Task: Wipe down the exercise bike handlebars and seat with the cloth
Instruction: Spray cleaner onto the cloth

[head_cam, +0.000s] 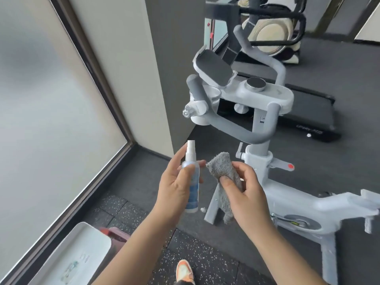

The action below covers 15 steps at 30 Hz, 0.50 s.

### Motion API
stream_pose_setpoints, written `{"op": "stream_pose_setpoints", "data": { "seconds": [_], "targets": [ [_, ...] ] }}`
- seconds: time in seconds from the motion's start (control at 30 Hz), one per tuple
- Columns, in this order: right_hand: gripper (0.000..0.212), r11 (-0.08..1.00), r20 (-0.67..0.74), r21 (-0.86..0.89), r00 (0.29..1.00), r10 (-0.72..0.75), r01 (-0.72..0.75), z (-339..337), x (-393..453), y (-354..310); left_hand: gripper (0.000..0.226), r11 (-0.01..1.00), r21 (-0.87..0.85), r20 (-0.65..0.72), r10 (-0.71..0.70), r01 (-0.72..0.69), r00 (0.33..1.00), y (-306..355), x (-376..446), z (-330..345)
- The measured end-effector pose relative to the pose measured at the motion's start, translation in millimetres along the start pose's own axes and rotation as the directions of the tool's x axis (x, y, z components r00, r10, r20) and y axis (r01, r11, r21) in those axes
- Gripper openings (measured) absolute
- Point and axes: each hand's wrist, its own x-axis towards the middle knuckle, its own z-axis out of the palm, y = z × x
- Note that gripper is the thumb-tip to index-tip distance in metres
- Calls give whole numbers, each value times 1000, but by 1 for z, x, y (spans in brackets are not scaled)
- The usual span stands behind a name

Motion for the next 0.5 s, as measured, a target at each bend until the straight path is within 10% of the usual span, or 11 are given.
{"op": "stream_pose_setpoints", "data": {
  "seconds": [0.5],
  "targets": [
    [33, 995, -184, -68, 979, -91, 80, -27, 70, -39, 55, 998, -58, 237, 26, -13, 971, 17, 94, 28]
  ]
}}
